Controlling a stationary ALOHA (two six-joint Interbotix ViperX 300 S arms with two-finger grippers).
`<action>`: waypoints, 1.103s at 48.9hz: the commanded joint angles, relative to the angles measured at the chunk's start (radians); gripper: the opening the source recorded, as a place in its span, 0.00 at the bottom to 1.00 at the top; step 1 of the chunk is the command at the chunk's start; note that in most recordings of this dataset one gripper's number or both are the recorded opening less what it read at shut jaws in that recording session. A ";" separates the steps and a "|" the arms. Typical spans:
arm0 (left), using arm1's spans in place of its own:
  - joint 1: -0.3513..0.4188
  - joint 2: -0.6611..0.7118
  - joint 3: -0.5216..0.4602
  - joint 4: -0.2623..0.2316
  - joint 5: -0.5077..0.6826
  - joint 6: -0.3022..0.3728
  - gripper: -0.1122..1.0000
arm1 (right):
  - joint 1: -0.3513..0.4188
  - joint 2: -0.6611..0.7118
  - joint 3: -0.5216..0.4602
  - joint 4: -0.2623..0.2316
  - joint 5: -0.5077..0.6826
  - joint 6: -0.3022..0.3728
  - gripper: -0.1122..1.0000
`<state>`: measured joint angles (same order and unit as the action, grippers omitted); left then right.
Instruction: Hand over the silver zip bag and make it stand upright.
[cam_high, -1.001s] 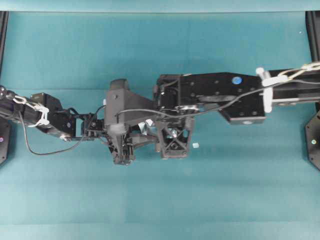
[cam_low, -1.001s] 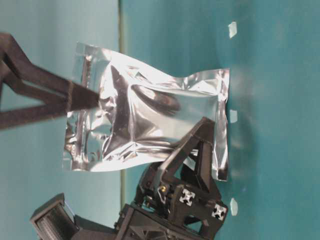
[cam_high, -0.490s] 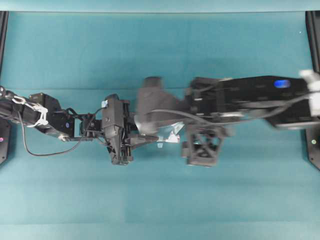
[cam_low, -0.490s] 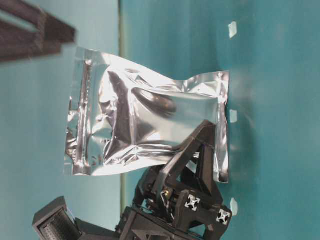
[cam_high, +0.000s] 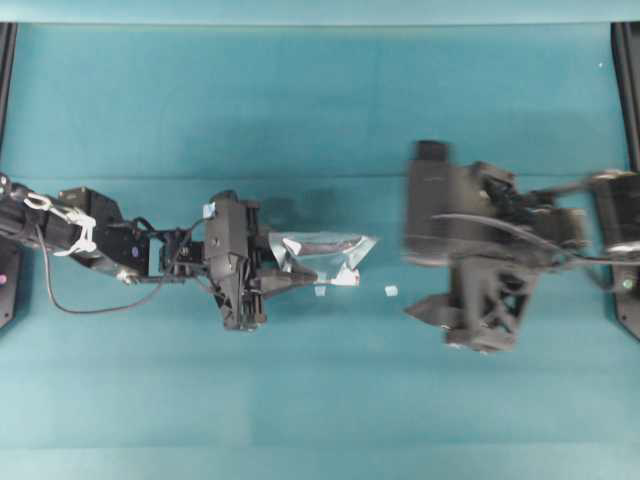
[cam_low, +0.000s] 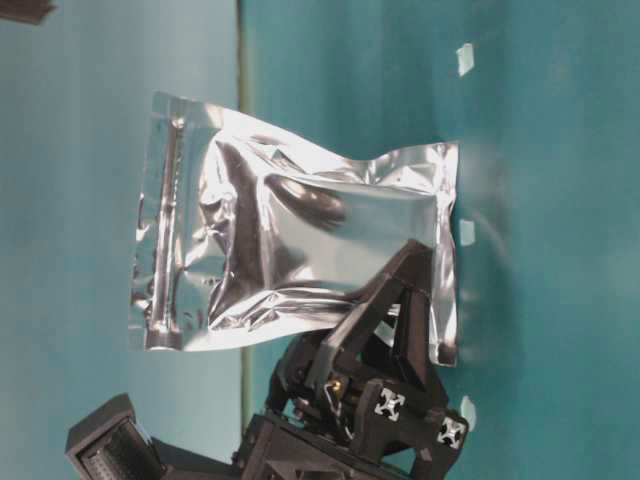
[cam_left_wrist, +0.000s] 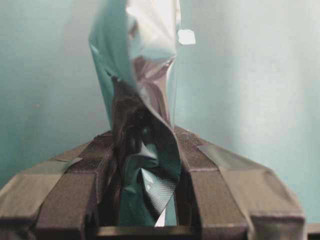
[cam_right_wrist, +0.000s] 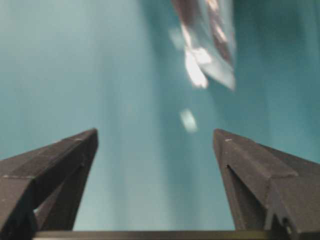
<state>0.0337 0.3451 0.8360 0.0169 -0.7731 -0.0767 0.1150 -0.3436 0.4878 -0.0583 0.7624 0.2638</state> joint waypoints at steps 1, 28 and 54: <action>-0.011 -0.002 -0.009 0.003 -0.003 0.002 0.37 | 0.000 -0.058 0.029 -0.003 -0.071 0.012 0.98; -0.021 0.002 -0.015 0.005 -0.005 0.014 0.37 | -0.003 -0.233 0.206 -0.003 -0.193 0.011 0.97; -0.041 0.006 -0.026 0.005 -0.003 0.035 0.37 | -0.009 -0.313 0.284 -0.003 -0.272 0.011 0.97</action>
<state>0.0107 0.3513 0.8222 0.0169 -0.7731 -0.0430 0.1074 -0.6427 0.7777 -0.0598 0.5001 0.2638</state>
